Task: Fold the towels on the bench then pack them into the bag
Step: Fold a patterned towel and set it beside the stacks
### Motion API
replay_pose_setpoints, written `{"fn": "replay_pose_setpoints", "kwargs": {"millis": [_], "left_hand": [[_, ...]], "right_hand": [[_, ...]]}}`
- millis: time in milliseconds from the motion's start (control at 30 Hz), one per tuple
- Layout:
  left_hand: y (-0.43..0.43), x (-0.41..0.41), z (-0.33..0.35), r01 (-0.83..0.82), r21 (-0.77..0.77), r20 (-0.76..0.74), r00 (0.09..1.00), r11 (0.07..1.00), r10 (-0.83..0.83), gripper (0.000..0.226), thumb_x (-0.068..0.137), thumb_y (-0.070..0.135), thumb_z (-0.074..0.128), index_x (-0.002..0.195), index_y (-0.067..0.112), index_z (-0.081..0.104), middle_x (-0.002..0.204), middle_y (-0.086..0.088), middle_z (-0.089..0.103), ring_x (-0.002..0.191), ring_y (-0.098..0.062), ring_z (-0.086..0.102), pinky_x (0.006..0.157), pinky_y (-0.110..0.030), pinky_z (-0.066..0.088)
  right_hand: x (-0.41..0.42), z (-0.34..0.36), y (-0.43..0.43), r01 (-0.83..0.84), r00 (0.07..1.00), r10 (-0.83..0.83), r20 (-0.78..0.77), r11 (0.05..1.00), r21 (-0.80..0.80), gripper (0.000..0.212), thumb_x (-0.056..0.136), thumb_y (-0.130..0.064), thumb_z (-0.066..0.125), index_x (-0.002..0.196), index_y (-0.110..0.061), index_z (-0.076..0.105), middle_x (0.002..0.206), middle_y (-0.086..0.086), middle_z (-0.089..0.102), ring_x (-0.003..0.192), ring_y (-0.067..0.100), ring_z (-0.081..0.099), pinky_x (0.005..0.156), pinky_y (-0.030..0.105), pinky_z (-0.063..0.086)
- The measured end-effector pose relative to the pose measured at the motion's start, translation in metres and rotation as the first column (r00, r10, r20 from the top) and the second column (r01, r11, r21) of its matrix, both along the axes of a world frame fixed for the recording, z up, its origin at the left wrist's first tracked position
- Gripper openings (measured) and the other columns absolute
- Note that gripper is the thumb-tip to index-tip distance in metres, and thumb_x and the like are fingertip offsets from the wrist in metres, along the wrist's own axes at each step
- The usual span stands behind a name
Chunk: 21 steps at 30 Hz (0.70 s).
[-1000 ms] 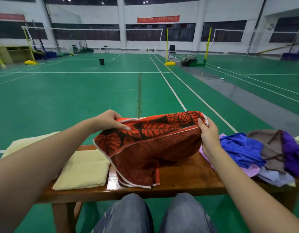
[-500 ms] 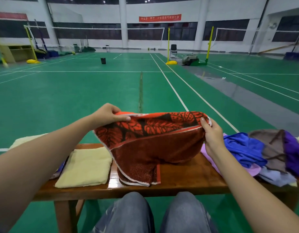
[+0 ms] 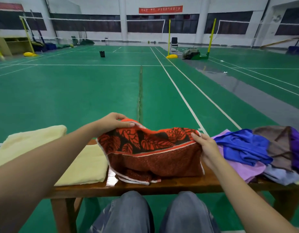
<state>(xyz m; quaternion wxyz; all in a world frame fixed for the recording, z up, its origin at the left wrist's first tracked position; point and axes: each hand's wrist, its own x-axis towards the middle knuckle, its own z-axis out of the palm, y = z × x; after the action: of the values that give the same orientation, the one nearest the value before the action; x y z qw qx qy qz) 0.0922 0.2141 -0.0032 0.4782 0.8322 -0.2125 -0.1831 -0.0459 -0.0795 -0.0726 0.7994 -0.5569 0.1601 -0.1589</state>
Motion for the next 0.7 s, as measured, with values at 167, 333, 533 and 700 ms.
{"fn": "replay_pose_setpoints", "kwargs": {"millis": [167,333,533,700], "left_hand": [[0.001,0.031,-0.006,-0.052,-0.11,-0.117,0.992,0.993,0.039,0.045,0.067,0.015,0.079,0.107,0.03,0.064,0.087,-0.016,0.071,0.066,-0.02,0.069,0.062,-0.029,0.058],[-0.015,0.052,-0.042,-0.272,-0.294,-0.042,0.961,0.916,0.272,0.048,0.084,0.003,0.065,0.13,0.014,0.053,0.119,-0.017,0.059,0.086,-0.01,0.065,0.078,-0.024,0.053],[-0.002,0.026,-0.103,-0.29,0.006,-0.067,0.955,0.957,0.289,0.073,0.078,0.015,0.075,0.142,0.013,0.038,0.145,-0.007,0.039,0.131,-0.02,0.038,0.105,-0.031,0.033],[0.011,-0.008,-0.125,-0.239,0.008,-0.118,0.964,0.971,0.238,0.071,0.077,0.007,0.074,0.139,0.013,0.041,0.131,-0.008,0.052,0.108,-0.015,0.052,0.087,-0.026,0.044]], "right_hand": [[0.024,-0.021,-0.017,0.17,0.985,-0.171,0.026,0.985,0.037,0.016,0.092,-0.003,0.052,0.099,-0.008,0.066,0.083,0.002,0.073,0.074,0.012,0.068,0.073,0.023,0.057],[0.045,-0.05,-0.021,0.245,0.967,-0.252,-0.044,0.962,-0.123,0.031,0.095,-0.003,0.047,0.124,-0.005,0.058,0.116,0.012,0.065,0.108,0.023,0.06,0.1,0.039,0.045],[0.037,-0.083,-0.009,0.044,0.954,-0.138,-0.267,0.942,-0.331,0.047,0.088,-0.001,0.058,0.134,-0.012,0.05,0.119,0.004,0.06,0.107,0.02,0.056,0.092,0.029,0.042],[0.027,-0.082,-0.009,0.013,0.943,-0.133,-0.304,0.931,-0.366,0.057,0.086,-0.004,0.062,0.139,-0.016,0.044,0.128,0.007,0.058,0.111,0.019,0.053,0.087,0.027,0.04]]}}
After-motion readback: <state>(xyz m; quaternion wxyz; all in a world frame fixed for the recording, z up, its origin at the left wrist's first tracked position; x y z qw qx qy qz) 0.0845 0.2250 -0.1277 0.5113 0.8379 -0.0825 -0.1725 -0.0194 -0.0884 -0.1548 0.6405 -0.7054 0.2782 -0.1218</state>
